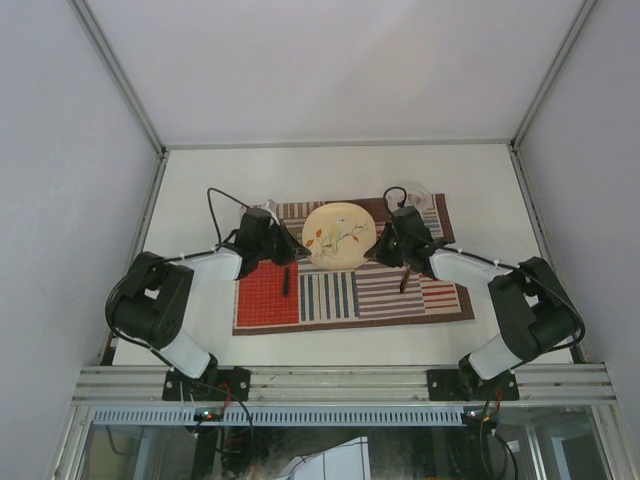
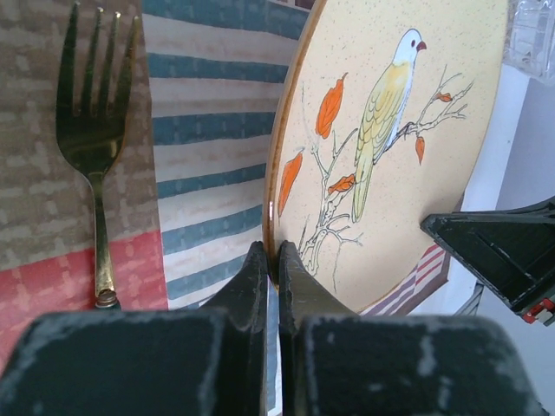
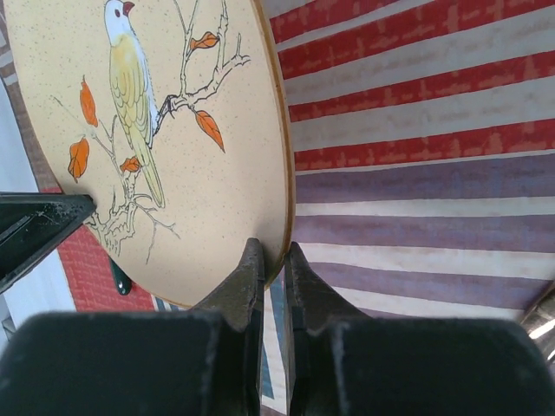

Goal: Set the dinner table for one person
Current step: Place the plate on the napkin.

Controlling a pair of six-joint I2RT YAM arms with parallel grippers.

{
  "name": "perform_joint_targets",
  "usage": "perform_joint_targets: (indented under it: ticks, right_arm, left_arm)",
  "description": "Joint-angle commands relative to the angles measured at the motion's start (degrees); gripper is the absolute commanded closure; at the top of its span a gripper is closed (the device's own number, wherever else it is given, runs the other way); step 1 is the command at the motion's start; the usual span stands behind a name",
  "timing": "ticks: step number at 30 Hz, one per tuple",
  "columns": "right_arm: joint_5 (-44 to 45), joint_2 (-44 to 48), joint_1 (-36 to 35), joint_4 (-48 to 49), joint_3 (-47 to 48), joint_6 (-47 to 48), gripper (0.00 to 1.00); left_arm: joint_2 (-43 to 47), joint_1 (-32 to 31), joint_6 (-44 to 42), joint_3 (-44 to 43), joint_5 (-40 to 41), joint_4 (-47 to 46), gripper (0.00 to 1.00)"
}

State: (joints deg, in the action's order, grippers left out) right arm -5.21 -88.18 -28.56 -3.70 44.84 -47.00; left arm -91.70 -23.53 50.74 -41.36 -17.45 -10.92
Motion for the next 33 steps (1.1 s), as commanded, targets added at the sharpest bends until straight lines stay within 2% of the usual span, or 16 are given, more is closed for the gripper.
perform_joint_targets:
  ticks: [1,8,33]
  right_arm:
    - [2.2,2.8,-0.1,0.3,-0.2,6.7,1.00]
    - [3.4,3.3,0.3,0.0,-0.7,7.5,1.00]
    - [0.2,2.2,1.7,0.2,-1.8,7.6,1.00]
  left_arm:
    - [0.3,-1.8,-7.6,-6.1,1.3,-1.4,1.00]
    - [0.1,-3.8,-14.9,-10.5,8.7,7.0,1.00]
    - [-7.0,-9.5,-18.0,-15.9,8.4,12.5,1.00]
